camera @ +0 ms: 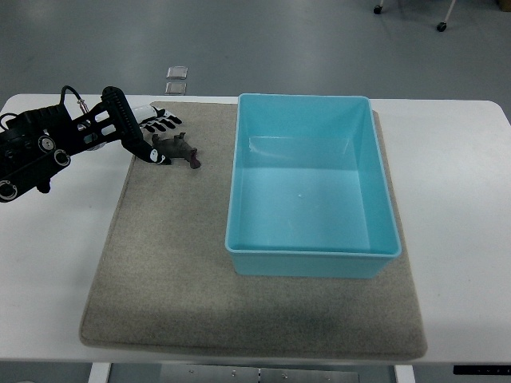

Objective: Place brown hippo in blue box with left hand
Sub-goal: 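Lower the left hand over the brown hippo and close fingers around it, then lift the hippo with the left hand and carry it over the blue box, then open the left hand fingers to drop the hippo into the box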

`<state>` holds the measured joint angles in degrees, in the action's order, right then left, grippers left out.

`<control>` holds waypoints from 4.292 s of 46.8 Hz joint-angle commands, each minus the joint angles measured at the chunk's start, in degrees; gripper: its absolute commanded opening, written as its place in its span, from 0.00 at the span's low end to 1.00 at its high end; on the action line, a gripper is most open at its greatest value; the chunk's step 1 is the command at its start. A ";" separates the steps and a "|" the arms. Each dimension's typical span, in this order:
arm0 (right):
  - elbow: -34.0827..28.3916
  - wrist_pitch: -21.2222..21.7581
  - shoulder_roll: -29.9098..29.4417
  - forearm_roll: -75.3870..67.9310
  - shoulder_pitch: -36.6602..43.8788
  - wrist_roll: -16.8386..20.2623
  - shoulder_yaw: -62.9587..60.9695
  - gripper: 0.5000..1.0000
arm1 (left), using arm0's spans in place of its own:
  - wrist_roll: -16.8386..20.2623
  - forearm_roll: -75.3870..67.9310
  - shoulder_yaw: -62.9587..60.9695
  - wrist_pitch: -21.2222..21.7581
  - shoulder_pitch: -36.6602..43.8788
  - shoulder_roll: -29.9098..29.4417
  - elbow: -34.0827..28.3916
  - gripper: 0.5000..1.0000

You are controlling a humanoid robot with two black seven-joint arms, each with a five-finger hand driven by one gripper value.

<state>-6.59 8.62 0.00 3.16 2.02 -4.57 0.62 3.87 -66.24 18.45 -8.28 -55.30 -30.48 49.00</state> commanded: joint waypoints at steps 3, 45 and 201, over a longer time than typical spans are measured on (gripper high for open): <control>0.00 0.00 0.00 0.00 0.00 0.00 0.00 0.87 | -0.01 0.05 0.01 0.02 -0.07 0.07 -0.13 0.63; 0.00 0.00 0.00 0.00 0.00 0.00 0.00 0.87 | -0.01 0.05 0.01 -0.07 0.02 0.25 -0.13 0.35; 0.00 0.00 0.00 0.00 0.00 0.00 0.00 0.87 | 0.17 0.32 -8.69 1.95 -7.45 13.08 16.31 0.89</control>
<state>-6.59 8.61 0.00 3.16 2.02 -4.57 0.61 4.09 -65.91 9.81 -6.36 -63.01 -17.40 65.33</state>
